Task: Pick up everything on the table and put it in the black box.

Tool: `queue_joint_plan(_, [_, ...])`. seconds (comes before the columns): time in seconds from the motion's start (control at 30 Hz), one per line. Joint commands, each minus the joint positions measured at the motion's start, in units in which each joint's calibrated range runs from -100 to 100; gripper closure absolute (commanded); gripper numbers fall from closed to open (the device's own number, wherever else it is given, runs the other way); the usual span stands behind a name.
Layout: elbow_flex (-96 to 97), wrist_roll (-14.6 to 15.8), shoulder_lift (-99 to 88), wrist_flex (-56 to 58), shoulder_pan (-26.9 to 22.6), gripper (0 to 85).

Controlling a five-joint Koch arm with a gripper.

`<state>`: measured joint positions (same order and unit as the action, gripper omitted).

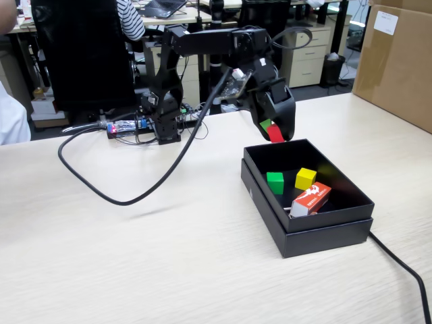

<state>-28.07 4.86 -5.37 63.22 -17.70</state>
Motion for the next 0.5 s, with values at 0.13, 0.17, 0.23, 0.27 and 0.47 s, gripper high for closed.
queue_joint_plan(0.13, [-10.1, 2.0, 12.3, 0.0, -1.4, 84.6])
queue_joint_plan(0.17, [-10.0, 2.5, 14.4, 0.1, -1.5, 84.6])
queue_joint_plan(0.23, [-9.0, 3.0, 16.0, 0.1, -1.7, 84.5])
queue_joint_plan(0.27, [-8.5, 3.1, 16.2, 0.1, -1.7, 84.1])
queue_joint_plan(0.47, [-6.2, 3.5, 17.1, 1.3, -1.7, 53.7])
